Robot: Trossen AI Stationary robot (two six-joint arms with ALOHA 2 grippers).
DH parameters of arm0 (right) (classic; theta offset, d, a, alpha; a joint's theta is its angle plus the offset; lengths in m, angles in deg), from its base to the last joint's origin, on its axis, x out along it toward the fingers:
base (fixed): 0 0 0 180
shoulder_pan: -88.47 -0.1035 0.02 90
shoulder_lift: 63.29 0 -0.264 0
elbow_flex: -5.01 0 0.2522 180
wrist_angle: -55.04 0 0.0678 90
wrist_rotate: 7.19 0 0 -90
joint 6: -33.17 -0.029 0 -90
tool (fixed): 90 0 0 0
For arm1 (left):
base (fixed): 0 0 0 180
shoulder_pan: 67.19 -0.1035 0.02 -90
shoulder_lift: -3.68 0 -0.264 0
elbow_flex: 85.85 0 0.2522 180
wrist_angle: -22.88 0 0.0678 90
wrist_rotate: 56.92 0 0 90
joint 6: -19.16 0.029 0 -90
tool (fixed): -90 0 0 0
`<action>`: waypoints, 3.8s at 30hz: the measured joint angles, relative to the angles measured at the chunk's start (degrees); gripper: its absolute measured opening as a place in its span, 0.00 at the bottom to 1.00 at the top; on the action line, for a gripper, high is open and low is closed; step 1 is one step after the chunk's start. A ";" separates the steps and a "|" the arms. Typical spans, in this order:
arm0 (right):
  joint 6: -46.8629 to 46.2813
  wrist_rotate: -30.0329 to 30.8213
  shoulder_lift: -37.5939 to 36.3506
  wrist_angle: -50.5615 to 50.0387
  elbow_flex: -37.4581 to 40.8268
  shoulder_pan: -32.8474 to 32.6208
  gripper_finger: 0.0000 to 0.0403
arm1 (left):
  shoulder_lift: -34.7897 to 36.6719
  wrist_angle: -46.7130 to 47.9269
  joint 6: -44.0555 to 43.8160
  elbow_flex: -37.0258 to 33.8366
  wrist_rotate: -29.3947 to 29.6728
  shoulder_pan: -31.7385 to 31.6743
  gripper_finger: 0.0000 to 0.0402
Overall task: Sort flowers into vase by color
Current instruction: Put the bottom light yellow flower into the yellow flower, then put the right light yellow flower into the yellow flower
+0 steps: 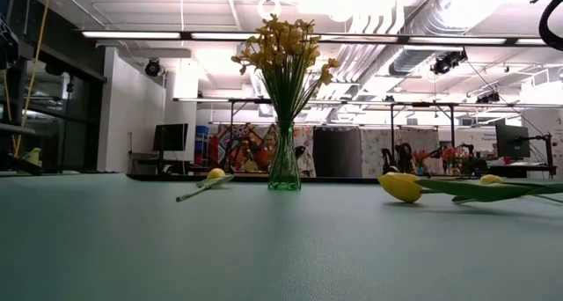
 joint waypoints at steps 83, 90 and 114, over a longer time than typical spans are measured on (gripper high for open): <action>-6.41 67.45 11.41 -4.30 0.11 7.04 0.98 | 0.00 0.03 -0.02 0.00 0.00 0.00 0.34; -6.30 67.43 4.18 -7.98 0.15 7.86 0.98 | 0.00 0.02 -0.02 0.00 0.00 0.02 0.34; 0.88 43.15 -17.39 -15.23 0.04 6.67 0.98 | -0.02 0.07 -0.02 0.00 0.00 0.00 0.34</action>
